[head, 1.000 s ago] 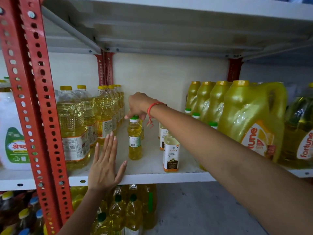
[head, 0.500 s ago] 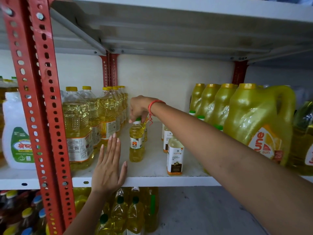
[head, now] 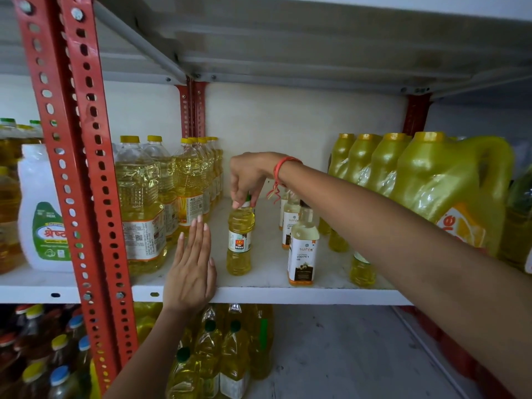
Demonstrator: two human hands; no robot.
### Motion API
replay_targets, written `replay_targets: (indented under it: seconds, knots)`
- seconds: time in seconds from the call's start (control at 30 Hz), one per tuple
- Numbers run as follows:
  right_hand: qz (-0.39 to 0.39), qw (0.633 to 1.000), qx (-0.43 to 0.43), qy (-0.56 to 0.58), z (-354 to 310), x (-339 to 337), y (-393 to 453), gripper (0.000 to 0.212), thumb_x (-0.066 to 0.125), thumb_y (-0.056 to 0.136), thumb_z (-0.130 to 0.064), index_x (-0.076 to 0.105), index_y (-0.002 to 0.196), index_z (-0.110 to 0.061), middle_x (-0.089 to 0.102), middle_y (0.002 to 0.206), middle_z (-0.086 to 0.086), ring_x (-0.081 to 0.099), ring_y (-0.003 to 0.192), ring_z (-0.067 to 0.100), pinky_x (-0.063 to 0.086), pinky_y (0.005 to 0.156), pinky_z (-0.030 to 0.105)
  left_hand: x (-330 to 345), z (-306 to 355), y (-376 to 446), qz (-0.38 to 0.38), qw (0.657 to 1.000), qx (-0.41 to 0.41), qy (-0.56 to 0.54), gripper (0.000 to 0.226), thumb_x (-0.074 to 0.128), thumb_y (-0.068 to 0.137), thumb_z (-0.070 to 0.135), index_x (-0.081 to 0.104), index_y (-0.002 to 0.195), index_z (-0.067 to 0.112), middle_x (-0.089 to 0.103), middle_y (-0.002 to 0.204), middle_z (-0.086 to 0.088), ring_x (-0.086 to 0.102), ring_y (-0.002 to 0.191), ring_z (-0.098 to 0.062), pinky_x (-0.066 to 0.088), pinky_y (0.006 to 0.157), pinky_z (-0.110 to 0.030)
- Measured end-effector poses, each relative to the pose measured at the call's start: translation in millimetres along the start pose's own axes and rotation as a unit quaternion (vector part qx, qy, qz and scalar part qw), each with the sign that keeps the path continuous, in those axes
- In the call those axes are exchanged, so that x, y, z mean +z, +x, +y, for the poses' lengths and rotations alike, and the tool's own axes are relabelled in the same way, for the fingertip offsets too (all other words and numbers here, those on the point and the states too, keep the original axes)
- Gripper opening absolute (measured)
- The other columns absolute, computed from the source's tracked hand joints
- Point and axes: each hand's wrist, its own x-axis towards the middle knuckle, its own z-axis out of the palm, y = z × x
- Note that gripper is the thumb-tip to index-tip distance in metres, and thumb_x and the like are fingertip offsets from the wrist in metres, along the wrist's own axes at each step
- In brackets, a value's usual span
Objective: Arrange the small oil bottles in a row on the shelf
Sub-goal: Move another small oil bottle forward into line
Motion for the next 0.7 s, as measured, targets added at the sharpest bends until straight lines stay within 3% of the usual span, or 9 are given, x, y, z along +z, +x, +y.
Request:
replay_targets:
  seconds: [0.13,0.3,0.4,0.53,0.63,0.7]
  knots:
    - [-0.008,1.0,-0.022,0.014,0.5,-0.1,-5.7,0.033,0.079,0.076,-0.014,0.073,0.104,0.002,0.067,0.073,-0.005,0.065,0.041,0.005,0.057,0.091,0.034,-0.1,-0.2,-0.6,-0.003,1.0,0.002,0.003,0.065,0.024,0.095,0.024,0.013,0.152,-0.005,0.012,0.163,-0.022,0.004,0.152,-0.028,-0.003,0.124,-0.04]
    - [-0.004,0.999,-0.034,0.022,0.6,0.2,-8.3,0.032,0.078,0.077,-0.013,0.073,0.104,0.003,0.065,0.064,-0.01,0.064,0.039,0.002,0.056,0.074,0.02,-0.2,-0.2,-0.9,-0.004,1.0,0.002,0.003,0.065,0.024,0.095,0.023,0.013,0.153,-0.004,0.011,0.163,-0.022,0.005,0.152,-0.028,-0.003,0.124,-0.041]
    - [-0.006,0.999,-0.039,0.025,-0.4,0.6,-8.8,0.033,0.079,0.076,-0.014,0.073,0.105,0.002,0.068,0.052,-0.012,0.064,0.039,0.002,0.057,0.078,0.025,-0.1,0.3,-1.2,-0.004,1.0,0.004,0.002,0.065,0.024,0.094,0.023,0.014,0.152,-0.005,0.012,0.162,-0.022,0.007,0.152,-0.029,-0.001,0.124,-0.042]
    - [-0.008,0.998,-0.053,0.013,-3.9,-0.5,-10.6,0.03,0.079,0.076,-0.017,0.075,0.101,-0.002,0.07,0.062,-0.007,0.065,0.044,0.002,0.057,0.091,0.033,-0.1,-0.4,-0.2,-0.008,1.0,0.002,0.002,0.065,0.024,0.094,0.024,0.013,0.152,-0.004,0.012,0.162,-0.022,0.008,0.152,-0.03,-0.002,0.124,-0.042]
    - [-0.009,0.998,-0.056,0.011,-6.1,-0.2,-12.3,0.028,0.079,0.076,-0.018,0.076,0.1,-0.004,0.072,0.075,0.0,0.067,0.049,0.004,0.056,0.093,0.034,-0.3,-0.6,-0.2,-0.007,1.0,0.003,0.003,0.065,0.024,0.095,0.024,0.014,0.152,-0.005,0.013,0.162,-0.022,0.008,0.152,-0.03,-0.002,0.124,-0.042]
    - [-0.009,0.998,-0.056,0.014,-6.1,-0.2,-12.0,0.028,0.079,0.076,-0.018,0.076,0.1,-0.004,0.07,0.073,-0.002,0.065,0.044,0.002,0.056,0.093,0.033,-0.6,-1.1,1.4,-0.008,1.0,0.005,0.009,0.064,0.024,0.095,0.023,0.015,0.152,-0.005,0.014,0.162,-0.023,0.009,0.151,-0.031,-0.001,0.124,-0.043]
